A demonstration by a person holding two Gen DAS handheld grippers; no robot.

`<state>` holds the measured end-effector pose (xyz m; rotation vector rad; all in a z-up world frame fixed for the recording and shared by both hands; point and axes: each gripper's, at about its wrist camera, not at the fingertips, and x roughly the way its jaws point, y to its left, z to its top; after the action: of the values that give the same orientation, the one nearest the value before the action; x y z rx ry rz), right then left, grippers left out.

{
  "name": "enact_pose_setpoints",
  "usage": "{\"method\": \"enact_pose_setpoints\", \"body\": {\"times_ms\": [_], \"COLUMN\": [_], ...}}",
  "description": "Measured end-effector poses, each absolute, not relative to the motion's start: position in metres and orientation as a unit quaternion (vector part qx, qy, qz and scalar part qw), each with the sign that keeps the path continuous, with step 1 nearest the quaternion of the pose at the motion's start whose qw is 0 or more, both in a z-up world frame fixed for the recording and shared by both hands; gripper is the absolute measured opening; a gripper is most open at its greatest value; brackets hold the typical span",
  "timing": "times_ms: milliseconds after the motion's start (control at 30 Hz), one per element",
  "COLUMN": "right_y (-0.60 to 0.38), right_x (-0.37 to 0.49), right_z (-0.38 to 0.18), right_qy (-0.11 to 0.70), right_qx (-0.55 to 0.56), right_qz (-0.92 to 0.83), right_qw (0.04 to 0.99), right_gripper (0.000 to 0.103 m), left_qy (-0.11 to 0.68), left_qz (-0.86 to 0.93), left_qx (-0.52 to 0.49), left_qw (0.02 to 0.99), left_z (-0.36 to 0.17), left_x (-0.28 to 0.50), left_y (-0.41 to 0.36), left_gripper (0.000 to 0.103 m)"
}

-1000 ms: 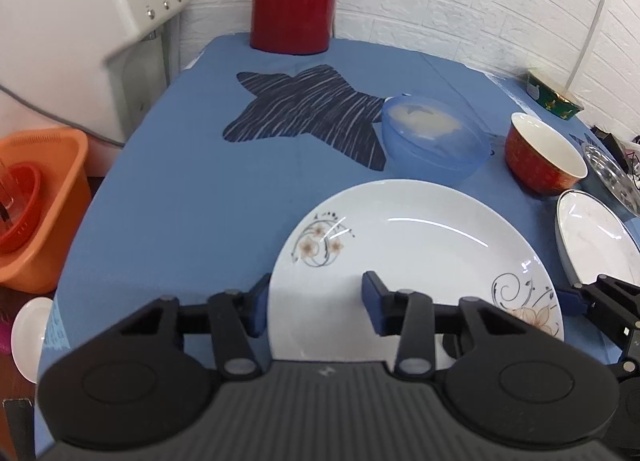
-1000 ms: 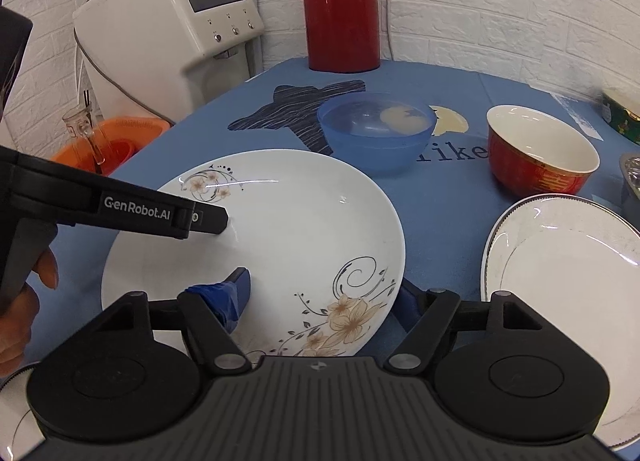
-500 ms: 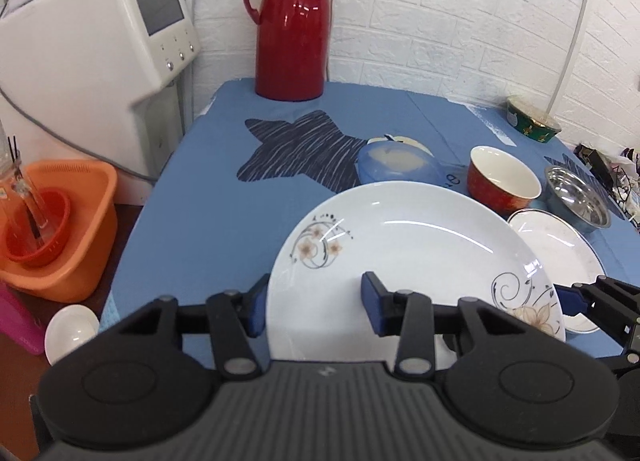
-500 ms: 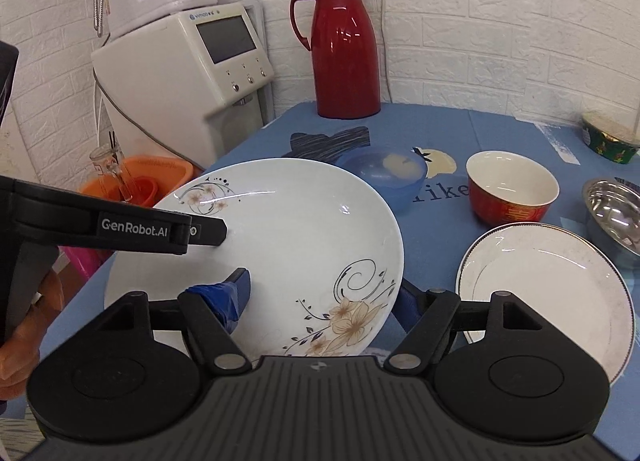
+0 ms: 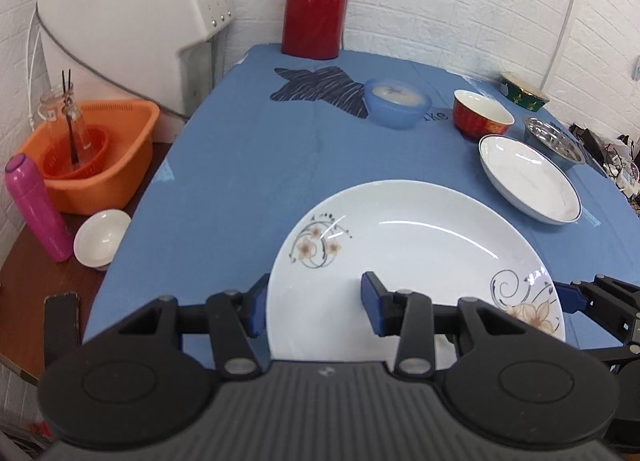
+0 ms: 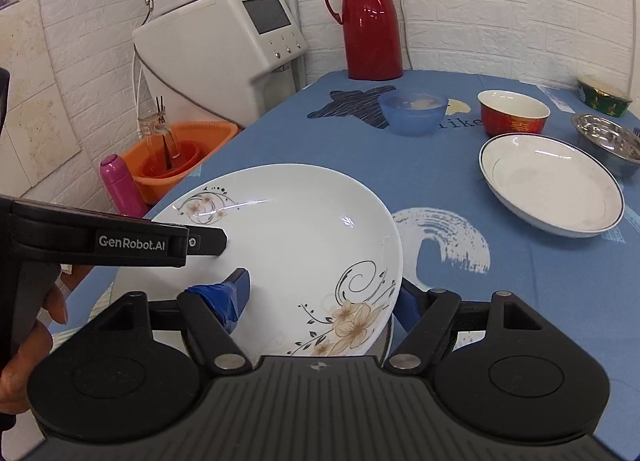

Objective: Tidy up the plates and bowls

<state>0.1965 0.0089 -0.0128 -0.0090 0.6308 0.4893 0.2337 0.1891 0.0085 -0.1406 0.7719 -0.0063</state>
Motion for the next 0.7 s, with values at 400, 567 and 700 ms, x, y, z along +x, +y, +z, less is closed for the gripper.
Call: {"method": "enact_pose_setpoints", "body": {"times_ms": [400,567,700], "right_y": [0.009,0.008,0.014], "right_x": [0.185,0.181,0.179], "right_z": [-0.032,-0.030,-0.028], "right_qy": [0.284,0.289,0.292], "right_qx": [0.014,0.019,-0.007], "right_qz": [0.243,0.242,0.236], "right_qw": [0.927,0.926,0.927], "right_gripper": [0.061,0.062,0.063], "left_qy": [0.350,0.333,0.330], "left_qz": [-0.017,-0.024,-0.014], "left_qx": [-0.081,-0.106,-0.111], "left_qw": [0.933,0.937,0.938], "left_z": [-0.016,-0.012,-0.007], "left_x": [0.213,0.210,0.211], "left_y": [0.195,0.202,0.207], "left_gripper": [0.047,0.072,0.073]}}
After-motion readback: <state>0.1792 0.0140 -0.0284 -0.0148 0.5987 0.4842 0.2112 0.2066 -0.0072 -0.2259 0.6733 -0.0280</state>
